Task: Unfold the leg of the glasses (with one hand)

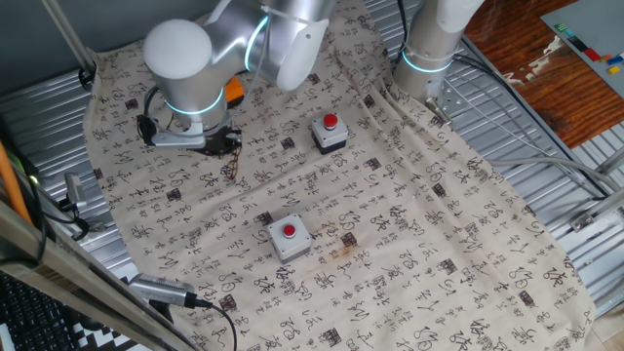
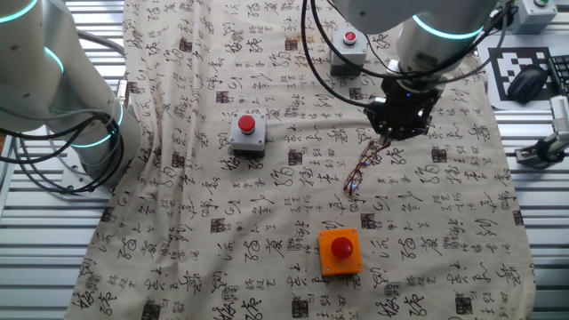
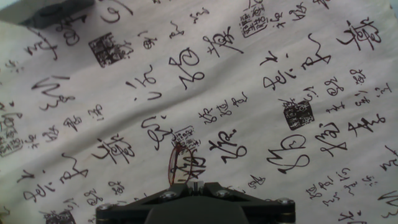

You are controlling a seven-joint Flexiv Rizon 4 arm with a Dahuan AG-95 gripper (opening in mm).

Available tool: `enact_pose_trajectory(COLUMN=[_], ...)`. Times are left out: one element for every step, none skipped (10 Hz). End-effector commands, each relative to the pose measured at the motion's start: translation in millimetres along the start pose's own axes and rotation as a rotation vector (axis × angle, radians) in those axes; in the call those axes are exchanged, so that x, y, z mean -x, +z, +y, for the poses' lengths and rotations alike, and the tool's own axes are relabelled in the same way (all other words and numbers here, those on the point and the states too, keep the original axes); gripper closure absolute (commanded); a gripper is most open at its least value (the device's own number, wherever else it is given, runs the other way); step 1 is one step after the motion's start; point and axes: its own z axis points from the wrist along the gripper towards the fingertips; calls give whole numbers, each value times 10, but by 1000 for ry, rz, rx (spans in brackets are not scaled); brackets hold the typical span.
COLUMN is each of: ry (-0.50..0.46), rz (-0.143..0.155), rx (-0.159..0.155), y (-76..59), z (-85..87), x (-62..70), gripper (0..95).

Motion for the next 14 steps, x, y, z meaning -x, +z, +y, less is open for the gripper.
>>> enact_pose_trajectory(ry=[-12,-16,-18,-19,-19,-17,-14,-10,-8,-8,2,13,23,26], rz=[22,24,27,32,36,37,33,25,19,17,6,-1,-3,-3], rx=[-6,-5,-5,-5,-5,-5,-3,0,2,3,6,8,9,9], y=[-10,-12,-15,-22,-22,-21,-21,-23,-23,-23,-20,-19,-42,-61], z=[-11,-15,-16,-13,-11,-10,-10,-9,-5,-3,7,23,55,73], x=[-24,-32,-38,-41,-44,-46,-46,-42,-31,-27,-7,19,56,72], gripper=[950,950,950,950,950,950,950,950,950,950,950,950,950,950])
